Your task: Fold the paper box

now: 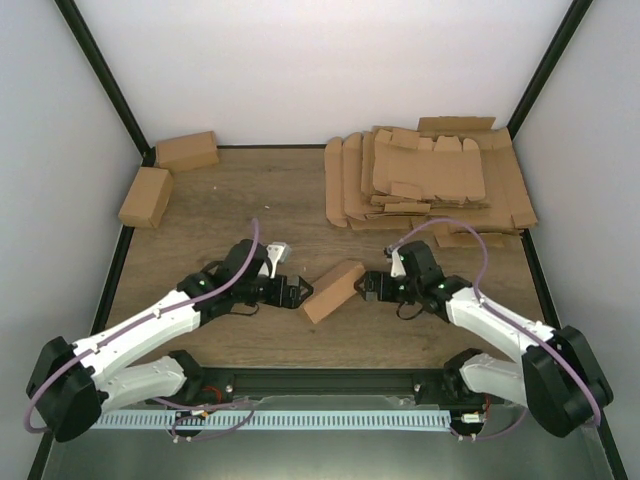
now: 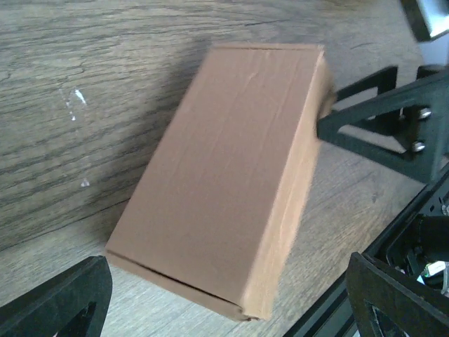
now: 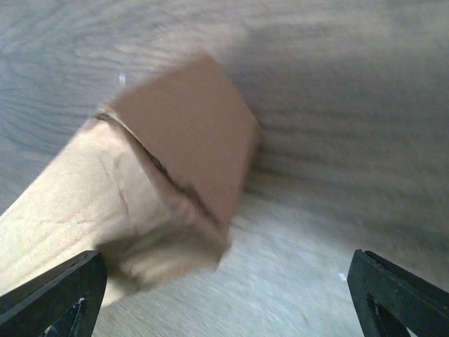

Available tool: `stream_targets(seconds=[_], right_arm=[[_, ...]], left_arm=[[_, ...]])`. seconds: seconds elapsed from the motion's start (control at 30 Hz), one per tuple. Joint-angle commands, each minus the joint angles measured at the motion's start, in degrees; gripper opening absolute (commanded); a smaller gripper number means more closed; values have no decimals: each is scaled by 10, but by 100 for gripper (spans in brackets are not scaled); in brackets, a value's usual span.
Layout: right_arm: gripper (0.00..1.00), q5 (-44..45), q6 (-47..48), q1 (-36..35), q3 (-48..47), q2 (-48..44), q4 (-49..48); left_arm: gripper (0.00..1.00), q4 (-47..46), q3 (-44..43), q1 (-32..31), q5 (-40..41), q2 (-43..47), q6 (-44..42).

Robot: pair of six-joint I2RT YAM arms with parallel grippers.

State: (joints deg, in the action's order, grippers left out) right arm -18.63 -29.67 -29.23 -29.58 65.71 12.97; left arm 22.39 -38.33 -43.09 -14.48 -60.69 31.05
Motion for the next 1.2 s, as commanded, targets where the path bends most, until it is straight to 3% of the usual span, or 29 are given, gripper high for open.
stream_targets(seconds=[0.0, 0.23, 0.33, 0.5, 0.67, 0.83, 1.0, 1.17], right_arm=[[97, 8, -83, -5, 42, -37, 50], [90, 57, -144, -4, 61, -138, 87], [90, 61, -143, -5, 50, -165, 88], [93, 40, -123, -5, 36, -157, 77], [89, -9, -105, -5, 39, -128, 60], [85, -82, -83, -5, 52, -105, 36], [75, -149, -78, -6, 65, -58, -13], [56, -184, -116, -13, 77, -21, -108]], left_arm=[[94, 26, -26, -21, 28, 5, -6], [95, 24, -38, -53, 41, -13, 5], [100, 29, -54, -73, 52, -42, 5], [100, 62, -106, -111, 116, -118, 6], [100, 88, -142, -123, 171, -170, 25], [100, 53, -128, -125, 124, -170, 43], [100, 45, -120, -136, 121, -203, 47], [100, 91, -129, -135, 184, -206, 58]])
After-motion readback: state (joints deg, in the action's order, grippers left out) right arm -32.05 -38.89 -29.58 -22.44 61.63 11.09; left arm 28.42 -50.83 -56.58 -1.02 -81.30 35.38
